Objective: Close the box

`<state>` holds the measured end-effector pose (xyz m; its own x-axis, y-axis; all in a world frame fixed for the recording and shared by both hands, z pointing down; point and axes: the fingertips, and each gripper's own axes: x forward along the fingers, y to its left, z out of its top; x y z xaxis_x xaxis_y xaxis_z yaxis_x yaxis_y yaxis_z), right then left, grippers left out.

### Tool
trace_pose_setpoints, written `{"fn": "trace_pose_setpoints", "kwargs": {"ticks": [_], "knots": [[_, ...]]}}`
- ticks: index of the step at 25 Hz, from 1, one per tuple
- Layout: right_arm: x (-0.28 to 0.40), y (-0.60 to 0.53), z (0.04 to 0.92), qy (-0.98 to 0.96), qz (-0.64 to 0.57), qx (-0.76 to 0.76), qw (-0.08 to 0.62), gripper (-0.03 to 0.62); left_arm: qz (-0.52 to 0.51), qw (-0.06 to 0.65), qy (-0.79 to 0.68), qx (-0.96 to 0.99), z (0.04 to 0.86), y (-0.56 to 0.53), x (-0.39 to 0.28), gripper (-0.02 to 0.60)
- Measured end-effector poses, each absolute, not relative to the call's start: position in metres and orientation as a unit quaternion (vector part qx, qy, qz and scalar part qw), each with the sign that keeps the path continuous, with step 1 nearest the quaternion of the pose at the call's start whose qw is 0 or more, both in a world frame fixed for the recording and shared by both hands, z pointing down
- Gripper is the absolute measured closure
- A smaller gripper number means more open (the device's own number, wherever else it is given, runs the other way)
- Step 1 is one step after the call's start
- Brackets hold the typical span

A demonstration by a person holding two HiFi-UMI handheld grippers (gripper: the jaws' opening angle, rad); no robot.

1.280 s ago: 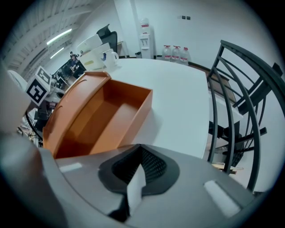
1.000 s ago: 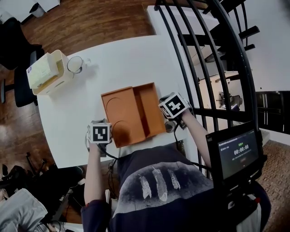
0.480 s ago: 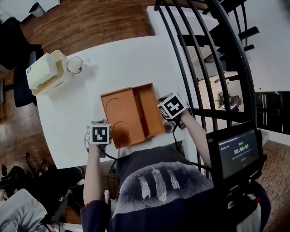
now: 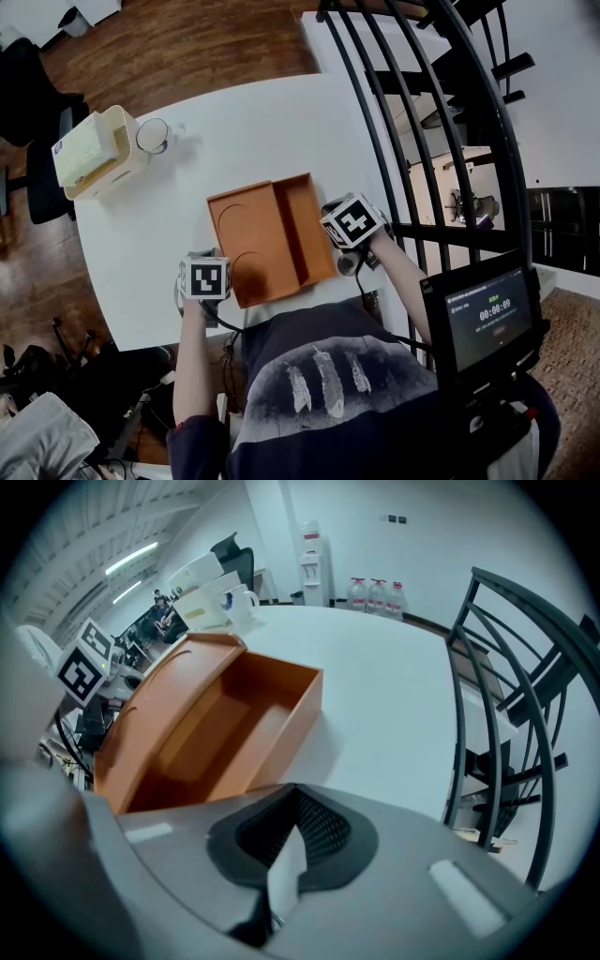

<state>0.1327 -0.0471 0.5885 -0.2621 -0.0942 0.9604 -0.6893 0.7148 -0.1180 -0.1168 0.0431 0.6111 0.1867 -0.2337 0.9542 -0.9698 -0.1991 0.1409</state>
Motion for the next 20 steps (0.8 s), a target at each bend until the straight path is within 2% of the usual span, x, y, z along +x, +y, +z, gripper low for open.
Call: {"fn": "trace_pose_setpoints", "kwargs": {"ticks": [20], "knots": [[0.111, -0.041, 0.583, -0.761, 0.269, 0.236, 0.541, 0.589, 0.43, 0.423, -0.464, 0.649, 0.605, 0.042, -0.112, 0.566]]}}
